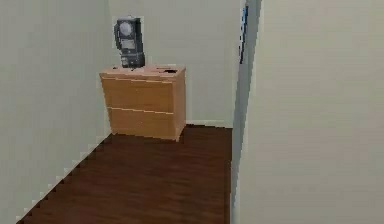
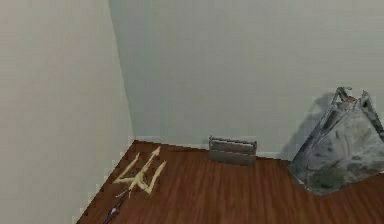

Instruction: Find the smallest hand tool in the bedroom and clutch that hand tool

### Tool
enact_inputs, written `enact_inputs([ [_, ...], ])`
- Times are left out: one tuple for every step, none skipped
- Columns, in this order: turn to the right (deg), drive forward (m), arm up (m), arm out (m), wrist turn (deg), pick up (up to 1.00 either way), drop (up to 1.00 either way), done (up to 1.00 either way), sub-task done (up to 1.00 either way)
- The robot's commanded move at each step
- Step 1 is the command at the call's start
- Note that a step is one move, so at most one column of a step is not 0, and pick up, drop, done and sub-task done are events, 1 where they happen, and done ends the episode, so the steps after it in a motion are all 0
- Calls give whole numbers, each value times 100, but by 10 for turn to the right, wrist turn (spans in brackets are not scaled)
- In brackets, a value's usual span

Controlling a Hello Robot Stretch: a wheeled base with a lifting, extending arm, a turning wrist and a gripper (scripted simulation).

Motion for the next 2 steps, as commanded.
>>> enact_inputs([
  [-450,0,0,0,0,0,0,0,0],
  [-240,0,0,0,0,0,0,0,0],
])
